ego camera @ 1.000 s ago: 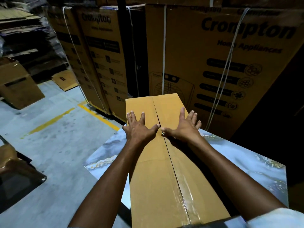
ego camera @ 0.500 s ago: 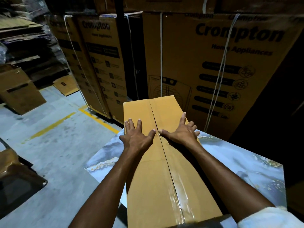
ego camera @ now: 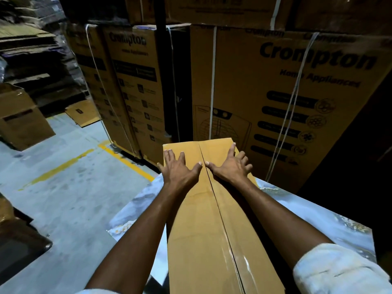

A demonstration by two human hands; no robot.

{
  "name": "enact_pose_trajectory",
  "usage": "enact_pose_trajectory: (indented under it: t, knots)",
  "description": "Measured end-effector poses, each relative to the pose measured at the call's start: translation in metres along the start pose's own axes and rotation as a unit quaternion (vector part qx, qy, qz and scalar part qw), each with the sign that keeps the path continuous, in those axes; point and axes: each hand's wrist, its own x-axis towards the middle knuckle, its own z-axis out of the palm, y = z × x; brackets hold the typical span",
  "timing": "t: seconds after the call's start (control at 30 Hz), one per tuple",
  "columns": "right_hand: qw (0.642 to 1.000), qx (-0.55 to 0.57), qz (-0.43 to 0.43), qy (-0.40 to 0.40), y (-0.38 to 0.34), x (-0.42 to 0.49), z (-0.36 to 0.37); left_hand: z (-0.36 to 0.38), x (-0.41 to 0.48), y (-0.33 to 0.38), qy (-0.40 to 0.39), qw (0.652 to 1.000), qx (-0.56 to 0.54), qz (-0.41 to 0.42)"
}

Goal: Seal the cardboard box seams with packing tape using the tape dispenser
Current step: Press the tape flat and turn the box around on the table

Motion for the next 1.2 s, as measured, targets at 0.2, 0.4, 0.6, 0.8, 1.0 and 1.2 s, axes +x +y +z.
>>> enact_pose_trajectory:
  t: [0.2,0.4,0.6,0.8,1.0,1.2]
  knots:
    - [0.997,-0.003,-0.014,-0.07,0.014,0.004,0.002,0.005,0.02,0.002,-0.016,0.999,0.025,0.028]
    - [0.988,0.021,-0.02,-0.152,0.018,0.013,-0.012,0.003,0.018,-0.005,-0.037,0.998,0.017,0.055]
    - [0.996,0.074,0.004,-0.05,-0.002,0.04,0.0,0.002,0.02,-0.003,-0.025,0.999,-0.016,0.042]
    - [0.995,0.044,-0.005,-0.085,0.005,0.033,0.004,0.009,0.036,0.001,0.002,1.0,-0.002,0.016]
    - [0.985,0.021,-0.022,-0.171,0.01,0.032,-0.008,0.009,0.047,0.01,0.001,1.0,0.013,0.017]
    - [0.991,0.113,0.014,-0.074,-0.013,0.057,-0.001,0.004,0.04,0.002,-0.038,0.999,0.003,0.023]
